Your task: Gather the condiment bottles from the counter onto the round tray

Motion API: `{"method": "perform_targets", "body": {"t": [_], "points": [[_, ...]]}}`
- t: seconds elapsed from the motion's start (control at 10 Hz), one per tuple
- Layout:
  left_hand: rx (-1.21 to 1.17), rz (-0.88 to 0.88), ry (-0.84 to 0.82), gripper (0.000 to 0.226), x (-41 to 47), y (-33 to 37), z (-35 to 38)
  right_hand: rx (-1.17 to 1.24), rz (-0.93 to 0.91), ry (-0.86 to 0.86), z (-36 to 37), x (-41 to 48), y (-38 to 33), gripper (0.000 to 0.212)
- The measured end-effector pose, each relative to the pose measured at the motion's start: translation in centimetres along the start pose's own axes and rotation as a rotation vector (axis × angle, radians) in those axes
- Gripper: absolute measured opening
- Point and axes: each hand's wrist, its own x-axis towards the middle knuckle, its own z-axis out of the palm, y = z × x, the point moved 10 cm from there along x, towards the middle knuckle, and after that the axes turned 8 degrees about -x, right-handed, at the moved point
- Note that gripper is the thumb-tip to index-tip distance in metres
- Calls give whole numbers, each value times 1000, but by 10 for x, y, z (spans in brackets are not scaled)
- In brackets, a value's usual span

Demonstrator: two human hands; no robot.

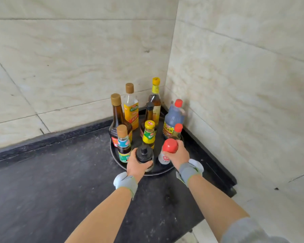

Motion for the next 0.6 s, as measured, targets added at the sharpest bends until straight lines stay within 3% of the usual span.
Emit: {"method": "perform_targets", "body": {"t": [0.2, 0.3, 0.4, 0.5, 0.6], "points": [[100, 3, 96, 72, 13, -11, 8, -75, -91, -116, 17, 17, 2, 63], [167, -62, 79, 93, 14, -23, 8, -78, -98, -124, 15, 23, 1, 65], [517, -106, 39, 96, -2, -48, -4, -74, -93, -158, 20, 24, 9, 65], [816, -74, -55, 84, -14, -61, -8, -93, -57, -178, 21, 25, 20, 69], [1008, -45, -201, 79, -19, -74, -7, -17, -42, -107, 11, 30, 30, 87]]}}
